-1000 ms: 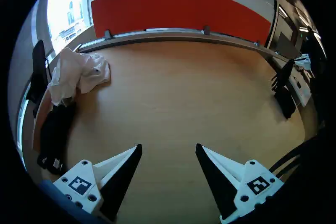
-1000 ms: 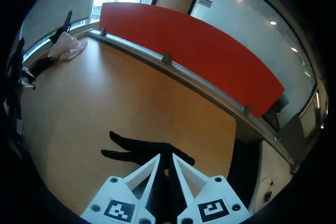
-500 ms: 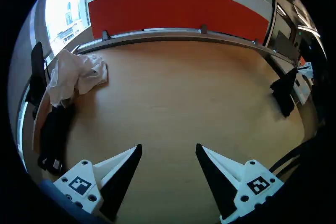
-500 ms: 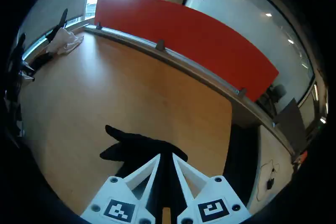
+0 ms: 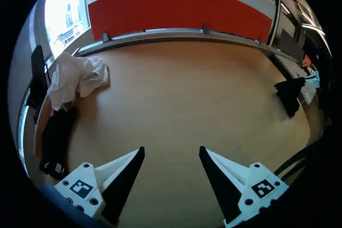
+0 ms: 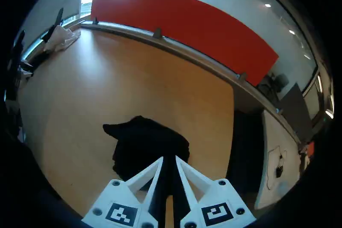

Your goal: Fold towel

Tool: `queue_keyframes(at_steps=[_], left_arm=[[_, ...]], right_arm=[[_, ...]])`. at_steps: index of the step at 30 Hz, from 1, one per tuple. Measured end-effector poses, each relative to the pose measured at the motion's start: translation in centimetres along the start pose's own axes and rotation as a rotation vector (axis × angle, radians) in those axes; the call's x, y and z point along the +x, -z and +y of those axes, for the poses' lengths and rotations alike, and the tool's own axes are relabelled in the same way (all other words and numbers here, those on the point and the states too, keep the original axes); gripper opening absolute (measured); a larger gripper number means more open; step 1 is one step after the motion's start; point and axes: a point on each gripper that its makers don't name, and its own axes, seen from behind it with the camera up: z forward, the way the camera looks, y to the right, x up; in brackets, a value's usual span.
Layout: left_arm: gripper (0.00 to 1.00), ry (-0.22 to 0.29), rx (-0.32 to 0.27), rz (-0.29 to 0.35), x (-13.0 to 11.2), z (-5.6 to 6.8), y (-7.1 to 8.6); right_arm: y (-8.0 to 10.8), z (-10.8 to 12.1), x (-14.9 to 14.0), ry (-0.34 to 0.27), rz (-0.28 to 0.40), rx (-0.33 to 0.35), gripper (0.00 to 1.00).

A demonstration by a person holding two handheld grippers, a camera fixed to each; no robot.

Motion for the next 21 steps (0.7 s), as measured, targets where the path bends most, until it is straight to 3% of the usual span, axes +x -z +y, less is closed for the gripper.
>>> queue_keyframes(at_steps=[21], left_arm=[[0.95,-0.019,0.006,-0.006,-0.3,0.2,0.3]], right_arm=[[-0.9,-0.5,-8.0,-0.088,-0.112,-0.017,0.05]])
